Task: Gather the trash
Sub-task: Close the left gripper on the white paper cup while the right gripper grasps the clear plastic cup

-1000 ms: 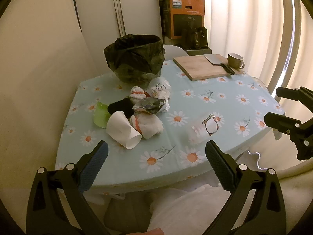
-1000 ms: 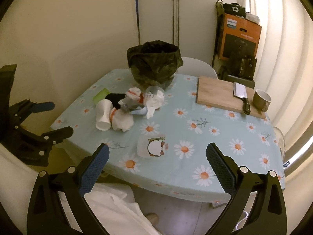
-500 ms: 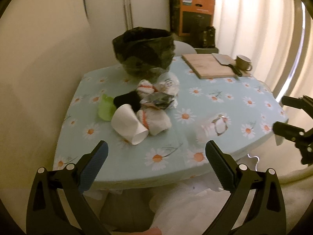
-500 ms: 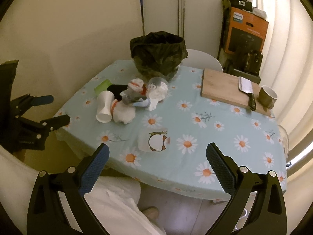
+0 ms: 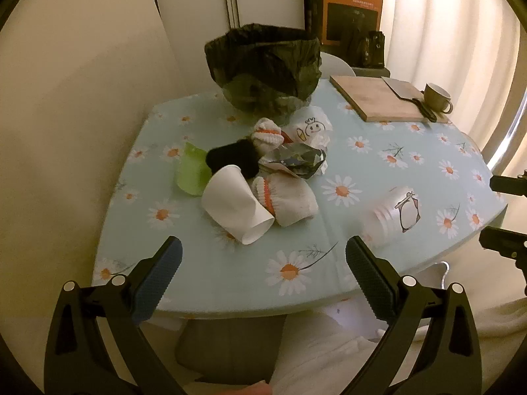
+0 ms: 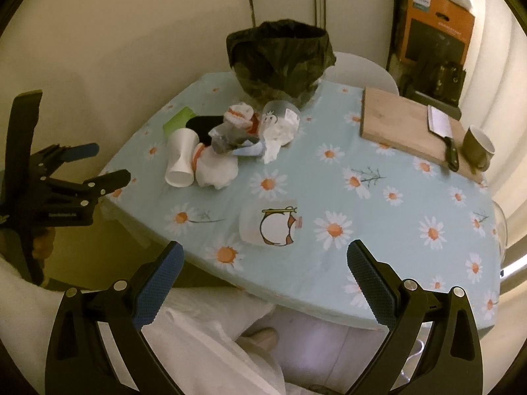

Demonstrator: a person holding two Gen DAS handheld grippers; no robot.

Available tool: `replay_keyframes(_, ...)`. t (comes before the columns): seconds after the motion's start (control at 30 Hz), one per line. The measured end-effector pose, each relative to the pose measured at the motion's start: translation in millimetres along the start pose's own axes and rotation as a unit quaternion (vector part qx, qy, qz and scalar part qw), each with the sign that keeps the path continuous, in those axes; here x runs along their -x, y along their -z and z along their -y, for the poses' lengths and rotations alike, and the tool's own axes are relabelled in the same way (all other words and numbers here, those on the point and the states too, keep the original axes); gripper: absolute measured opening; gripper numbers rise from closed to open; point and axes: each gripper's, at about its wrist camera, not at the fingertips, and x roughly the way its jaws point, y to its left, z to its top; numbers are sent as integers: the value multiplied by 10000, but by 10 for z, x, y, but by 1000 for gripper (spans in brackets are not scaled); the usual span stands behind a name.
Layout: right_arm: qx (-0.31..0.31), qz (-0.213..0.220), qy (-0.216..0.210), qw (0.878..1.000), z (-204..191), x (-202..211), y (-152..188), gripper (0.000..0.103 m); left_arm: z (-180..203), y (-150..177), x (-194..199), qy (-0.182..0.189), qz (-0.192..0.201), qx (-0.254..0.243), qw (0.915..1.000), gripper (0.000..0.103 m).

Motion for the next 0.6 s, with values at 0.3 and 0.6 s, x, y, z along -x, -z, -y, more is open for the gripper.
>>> replay_keyframes(0.3, -33, -361, -134, 9993, 144, -328, -203, 95, -126, -122, -347, 28, -364, 464, 9983, 97)
replay_keyframes(0.6, 151, -844, -369, 9956, 146, -738, -328, 95, -313, -225, -705, -30, -714, 859, 9937, 97)
